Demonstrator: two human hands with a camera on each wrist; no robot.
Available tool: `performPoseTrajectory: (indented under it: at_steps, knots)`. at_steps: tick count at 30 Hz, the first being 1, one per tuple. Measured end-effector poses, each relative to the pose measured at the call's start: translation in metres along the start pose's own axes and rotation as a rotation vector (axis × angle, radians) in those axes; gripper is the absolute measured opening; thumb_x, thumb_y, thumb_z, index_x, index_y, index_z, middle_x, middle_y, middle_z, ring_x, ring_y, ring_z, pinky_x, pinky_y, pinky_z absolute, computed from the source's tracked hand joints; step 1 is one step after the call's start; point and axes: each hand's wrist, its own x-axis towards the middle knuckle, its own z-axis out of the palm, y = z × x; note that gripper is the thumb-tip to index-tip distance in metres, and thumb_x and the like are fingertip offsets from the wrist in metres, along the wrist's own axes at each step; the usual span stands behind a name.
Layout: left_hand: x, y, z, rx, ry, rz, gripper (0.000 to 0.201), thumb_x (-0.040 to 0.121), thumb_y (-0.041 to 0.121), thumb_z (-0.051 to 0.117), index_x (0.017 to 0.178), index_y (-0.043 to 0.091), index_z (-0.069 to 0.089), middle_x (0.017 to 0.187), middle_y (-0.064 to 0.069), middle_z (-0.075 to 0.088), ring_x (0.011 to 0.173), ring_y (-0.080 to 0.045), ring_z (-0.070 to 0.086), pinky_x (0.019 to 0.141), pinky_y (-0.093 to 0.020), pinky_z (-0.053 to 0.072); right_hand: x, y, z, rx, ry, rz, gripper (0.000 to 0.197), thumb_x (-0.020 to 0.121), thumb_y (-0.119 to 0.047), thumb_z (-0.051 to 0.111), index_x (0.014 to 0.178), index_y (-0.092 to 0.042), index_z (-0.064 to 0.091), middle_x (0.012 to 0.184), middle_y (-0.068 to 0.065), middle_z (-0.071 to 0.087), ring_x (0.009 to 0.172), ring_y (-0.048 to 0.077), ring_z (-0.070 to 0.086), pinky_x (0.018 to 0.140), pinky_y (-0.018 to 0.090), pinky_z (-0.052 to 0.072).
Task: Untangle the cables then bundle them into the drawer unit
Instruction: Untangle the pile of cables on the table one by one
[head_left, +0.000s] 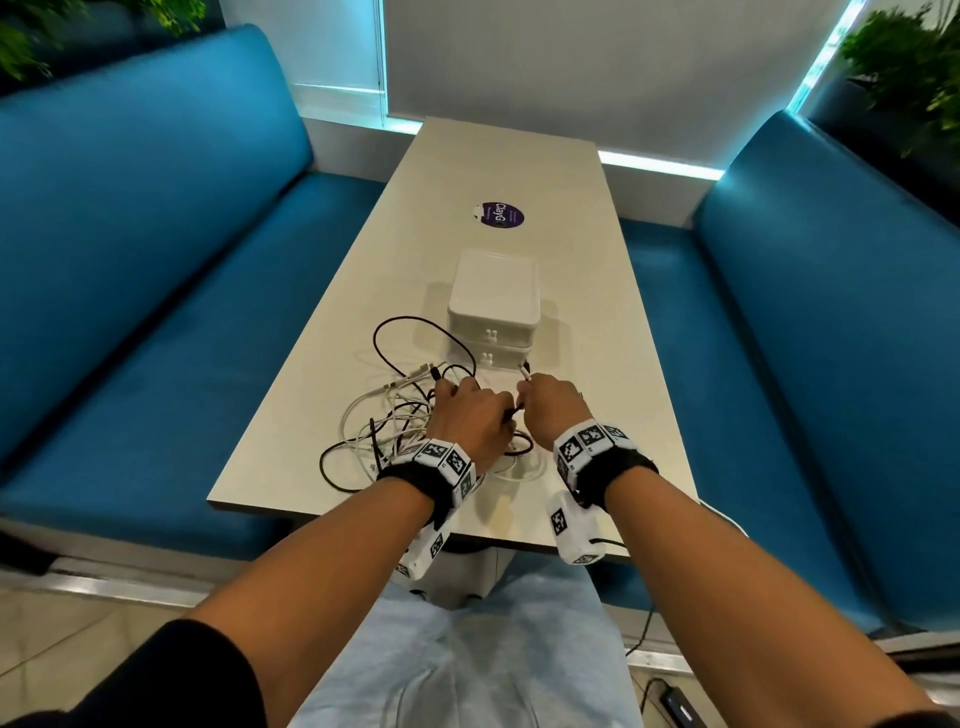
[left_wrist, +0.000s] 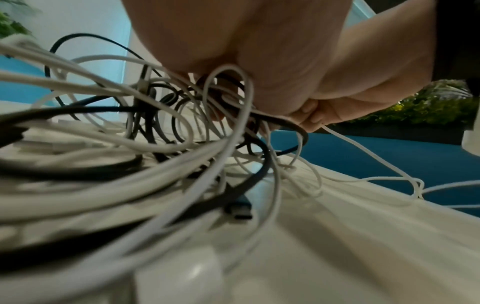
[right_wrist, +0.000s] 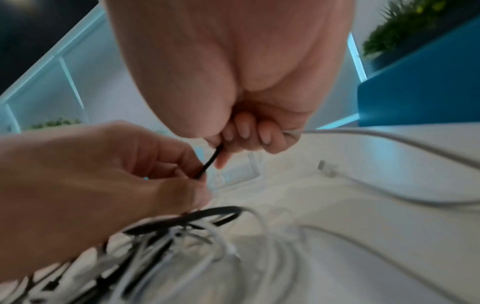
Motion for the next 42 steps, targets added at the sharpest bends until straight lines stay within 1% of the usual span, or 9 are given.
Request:
performPoseTrajectory:
  at_steps: [10, 13, 19, 25, 28, 31, 34, 37, 42]
  knots:
    - [0.001, 0.009, 0.001, 0.196, -0.088, 0.103, 0.027, 0.087, 0.033, 0.048, 0.106, 0.024, 0.066, 0.110, -0.003, 0.063, 0.115, -0.031, 0.044, 0.101, -0.053, 0.021, -0.009, 0.039, -0.009, -0.282, 0.067, 0.062, 0.021, 0.101, -0.018, 0.037, 0.110, -0.008, 0.053, 0.108, 0.014, 0.063, 0.096, 0.036, 0.064, 0.072, 0.037, 0.046]
    - [0.004, 0.016, -0.004, 0.161, -0.047, 0.147, 0.017, 0.090, 0.025, 0.047, 0.102, 0.024, 0.060, 0.099, 0.002, 0.068, 0.111, -0.027, 0.051, 0.097, -0.050, 0.023, -0.006, 0.035, -0.007, -0.275, 0.055, -0.051, 0.020, 0.099, -0.012, 0.036, 0.108, -0.006, 0.054, 0.108, 0.013, 0.060, 0.097, 0.034, 0.060, 0.073, 0.038, 0.045]
    - [0.005, 0.018, -0.006, 0.163, -0.003, 0.219, 0.034, 0.091, 0.012, 0.046, 0.123, 0.022, 0.055, 0.105, -0.001, 0.064, 0.111, -0.026, 0.048, 0.095, -0.045, 0.028, -0.004, 0.030, 0.000, -0.074, 0.026, -0.177, 0.021, 0.101, -0.019, 0.034, 0.097, -0.008, 0.051, 0.097, 0.017, 0.059, 0.089, 0.038, 0.057, 0.075, 0.040, 0.044]
    - [-0.001, 0.015, -0.007, 0.124, 0.007, 0.153, 0.026, 0.089, 0.043, 0.046, 0.086, 0.021, 0.061, 0.090, 0.001, 0.066, 0.102, -0.024, 0.050, 0.095, -0.046, 0.027, -0.012, 0.032, -0.008, -0.001, 0.086, -0.122, 0.028, 0.103, -0.032, 0.031, 0.107, -0.014, 0.051, 0.097, 0.013, 0.067, 0.087, 0.039, 0.062, 0.074, 0.042, 0.050]
    - [0.000, 0.012, -0.012, 0.096, -0.023, 0.066, 0.011, 0.079, 0.032, 0.055, 0.081, 0.022, 0.059, 0.086, 0.004, 0.065, 0.101, -0.025, 0.050, 0.091, -0.045, 0.026, -0.014, 0.040, -0.015, -0.198, 0.105, -0.064, 0.035, 0.104, -0.037, 0.027, 0.114, -0.012, 0.050, 0.097, 0.017, 0.063, 0.085, 0.039, 0.061, 0.068, 0.039, 0.047]
    - [0.003, 0.008, -0.012, 0.087, -0.009, 0.023, 0.013, 0.076, 0.027, 0.061, 0.088, 0.023, 0.061, 0.102, 0.001, 0.059, 0.108, -0.028, 0.044, 0.092, -0.047, 0.028, -0.019, 0.051, -0.021, -0.361, 0.115, -0.030, 0.037, 0.105, -0.036, 0.025, 0.116, -0.012, 0.050, 0.099, 0.015, 0.063, 0.085, 0.036, 0.063, 0.065, 0.035, 0.043]
    - [0.003, 0.012, -0.008, 0.131, 0.001, 0.189, 0.013, 0.088, 0.027, 0.060, 0.100, 0.028, 0.067, 0.111, 0.004, 0.058, 0.113, -0.025, 0.043, 0.092, -0.046, 0.027, -0.021, 0.056, -0.021, -0.433, 0.099, -0.012, 0.036, 0.106, -0.034, 0.025, 0.116, -0.011, 0.051, 0.101, 0.012, 0.063, 0.087, 0.033, 0.064, 0.064, 0.034, 0.041]
    - [-0.001, 0.015, -0.001, 0.182, -0.044, 0.349, 0.017, 0.095, 0.020, 0.054, 0.101, 0.030, 0.067, 0.099, 0.005, 0.067, 0.107, -0.021, 0.050, 0.090, -0.046, 0.024, -0.021, 0.060, -0.020, -0.444, 0.086, 0.017, 0.033, 0.105, -0.031, 0.027, 0.116, -0.011, 0.052, 0.104, 0.012, 0.064, 0.090, 0.032, 0.064, 0.064, 0.034, 0.040]
    - [-0.006, 0.013, 0.001, 0.264, -0.034, 0.396, 0.022, 0.103, 0.030, 0.043, 0.109, 0.030, 0.064, 0.088, -0.001, 0.069, 0.096, -0.023, 0.058, 0.096, -0.047, 0.024, -0.025, 0.056, -0.015, -0.414, 0.064, -0.009, 0.034, 0.105, -0.031, 0.026, 0.115, -0.010, 0.051, 0.102, 0.014, 0.063, 0.087, 0.034, 0.064, 0.063, 0.034, 0.041]
